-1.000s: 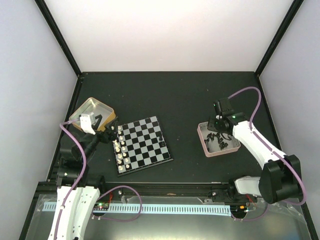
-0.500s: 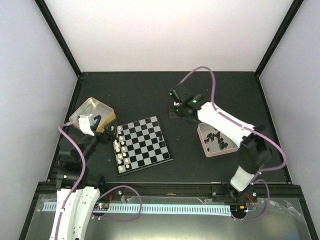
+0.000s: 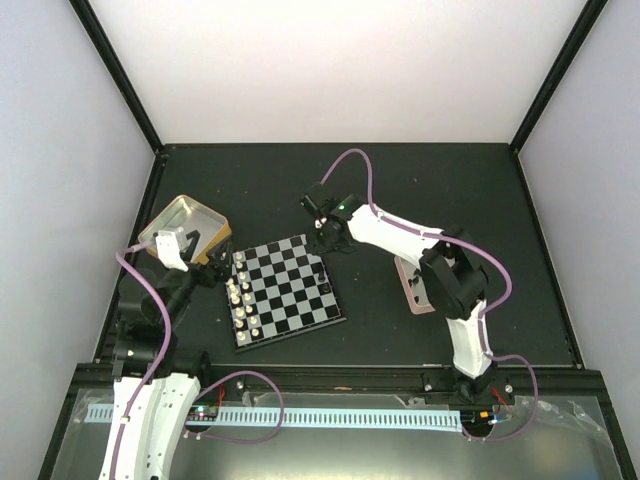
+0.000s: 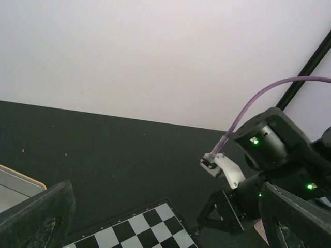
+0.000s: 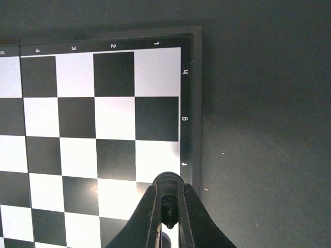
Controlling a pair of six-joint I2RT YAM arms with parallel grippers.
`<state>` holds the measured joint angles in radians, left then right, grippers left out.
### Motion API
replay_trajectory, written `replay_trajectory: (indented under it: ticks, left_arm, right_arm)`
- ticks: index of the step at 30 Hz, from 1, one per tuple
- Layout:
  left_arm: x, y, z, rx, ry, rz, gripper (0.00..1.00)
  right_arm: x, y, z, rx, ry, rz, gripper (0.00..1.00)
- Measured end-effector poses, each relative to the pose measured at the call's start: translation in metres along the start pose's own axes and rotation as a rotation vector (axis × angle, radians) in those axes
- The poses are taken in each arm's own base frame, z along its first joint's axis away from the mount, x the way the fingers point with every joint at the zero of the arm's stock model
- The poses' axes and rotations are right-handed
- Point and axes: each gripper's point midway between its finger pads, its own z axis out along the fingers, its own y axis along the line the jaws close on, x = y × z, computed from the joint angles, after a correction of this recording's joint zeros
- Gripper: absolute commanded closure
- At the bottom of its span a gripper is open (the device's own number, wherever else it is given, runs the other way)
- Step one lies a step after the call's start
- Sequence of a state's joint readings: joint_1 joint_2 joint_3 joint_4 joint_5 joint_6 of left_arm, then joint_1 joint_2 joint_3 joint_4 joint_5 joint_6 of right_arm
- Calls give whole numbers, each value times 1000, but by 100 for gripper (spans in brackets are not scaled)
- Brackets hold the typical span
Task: Set up the chess pieces on the board
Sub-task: Place the chess piece on the chessboard.
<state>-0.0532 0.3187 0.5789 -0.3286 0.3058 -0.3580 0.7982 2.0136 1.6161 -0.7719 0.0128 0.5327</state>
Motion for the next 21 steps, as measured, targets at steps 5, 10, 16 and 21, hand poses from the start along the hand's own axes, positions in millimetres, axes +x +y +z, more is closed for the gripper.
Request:
replay_trajectory:
  ticks: [5,10,16,21]
  left_arm:
    - [0,1,0,-5,-2,0,1]
    - [-1,1,0,-9,-4,0,1]
    - [-2,2,-1,-12,-12,2,1]
    - [-3,1,-2,-13,-16,3,1]
  right_arm:
    - [1,7,14,-7,27,-6,94]
    - [5,13,18,-7,41,-19,94]
    - [6,18,20,-6,44,-29,93]
    - [5,16,28,11,48,-28,91]
